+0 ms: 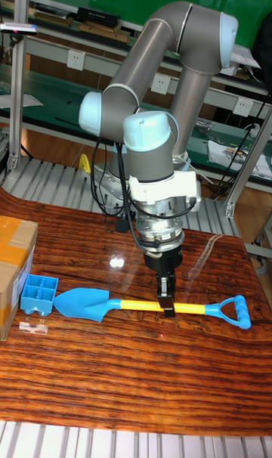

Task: Use a shovel to scoop up an object

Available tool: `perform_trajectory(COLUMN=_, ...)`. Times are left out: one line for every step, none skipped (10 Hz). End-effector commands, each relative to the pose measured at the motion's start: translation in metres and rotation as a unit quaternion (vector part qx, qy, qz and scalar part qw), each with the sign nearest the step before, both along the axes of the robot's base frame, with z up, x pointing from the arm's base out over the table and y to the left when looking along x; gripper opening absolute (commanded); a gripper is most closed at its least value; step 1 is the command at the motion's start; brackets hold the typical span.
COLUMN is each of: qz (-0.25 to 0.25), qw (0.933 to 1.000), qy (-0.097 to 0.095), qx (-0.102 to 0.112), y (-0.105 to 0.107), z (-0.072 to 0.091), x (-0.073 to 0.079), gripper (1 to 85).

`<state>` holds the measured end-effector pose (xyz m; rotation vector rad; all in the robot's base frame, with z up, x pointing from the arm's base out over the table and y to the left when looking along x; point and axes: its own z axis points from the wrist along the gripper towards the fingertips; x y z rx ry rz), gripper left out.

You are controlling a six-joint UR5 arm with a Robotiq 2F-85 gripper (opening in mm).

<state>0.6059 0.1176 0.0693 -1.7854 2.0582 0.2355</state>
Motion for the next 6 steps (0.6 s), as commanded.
perform_trajectory(qz=-0.012, qw=0.9998, qy=0.000, qx=0.014, y=0.0029, z=0.0039, x=0.0025, gripper=1.3)
perform_trajectory(qz=-0.014, qw=0.9998, qy=0.001, qx=0.018, y=0.0043, z=0.0046, x=0.0025, gripper=1.3)
perform_trajectory(qz=-0.014, qw=0.9997, qy=0.000, qx=0.019, y=0.0050, z=0.0050, x=0.0029, gripper=1.3)
perform_trajectory(qz=-0.014, qw=0.9997, qy=0.000, qx=0.021, y=0.0056, z=0.0054, x=0.0033, gripper=1.3)
perform_trajectory(qz=-0.014, qw=0.9997, qy=0.000, qx=0.022, y=0.0063, z=0.0057, x=0.0033, gripper=1.3)
perform_trajectory(qz=-0.013, qw=0.9996, qy=-0.002, qx=0.023, y=0.0070, z=0.0061, x=0.0037, gripper=1.3)
